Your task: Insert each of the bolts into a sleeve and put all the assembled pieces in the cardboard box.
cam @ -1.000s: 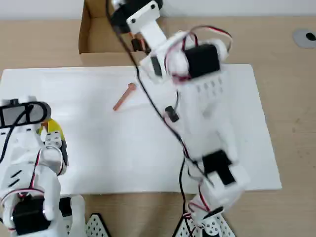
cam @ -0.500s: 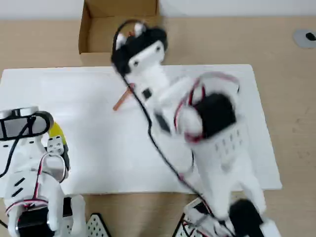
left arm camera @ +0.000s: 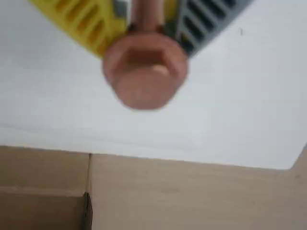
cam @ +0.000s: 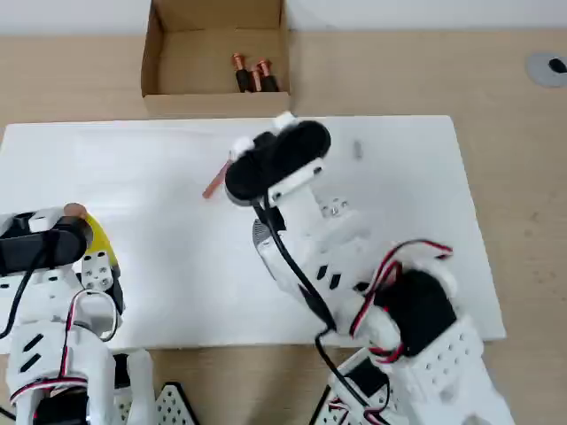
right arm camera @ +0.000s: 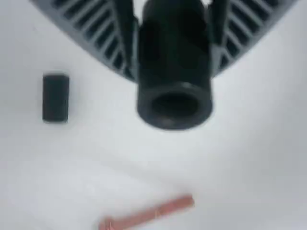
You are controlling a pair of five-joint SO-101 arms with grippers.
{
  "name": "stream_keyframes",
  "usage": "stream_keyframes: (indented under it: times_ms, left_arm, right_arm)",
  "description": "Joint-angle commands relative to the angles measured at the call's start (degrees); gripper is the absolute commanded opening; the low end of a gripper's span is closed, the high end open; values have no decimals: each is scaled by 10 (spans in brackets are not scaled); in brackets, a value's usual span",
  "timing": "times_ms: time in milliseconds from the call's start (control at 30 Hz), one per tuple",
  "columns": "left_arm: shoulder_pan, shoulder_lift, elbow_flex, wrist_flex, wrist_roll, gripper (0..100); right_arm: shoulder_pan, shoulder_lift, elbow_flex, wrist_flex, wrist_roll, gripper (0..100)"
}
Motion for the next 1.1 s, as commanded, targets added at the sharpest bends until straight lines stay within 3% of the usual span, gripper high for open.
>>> stream_keyframes:
  times_ms: [0, 133, 333, 667, 800, 933, 1067]
  left_arm:
    - [6, -3, -31, -17, 3, 6]
    - [6, -3, -32, -20, 3, 6]
    - [6, -3, -34, -97, 8, 6]
    - [8, -2, -72, -169, 166, 6]
    - [72, 6, -72, -186, 207, 6]
    - [172, 30, -73, -187, 207, 6]
    - [221, 65, -95, -187, 206, 6]
  right_arm:
    - [-7, -51, 82, -89, -4, 9]
    - [-7, -84, 186, -192, -3, 9]
    - [-7, -102, 305, -360, -3, 9]
    - [-11, -103, 407, -578, -6, 9]
    - [-48, -103, 446, -624, -6, 9]
    - [-80, -102, 475, -661, -4, 9]
    - [-84, -102, 480, -673, -4, 9]
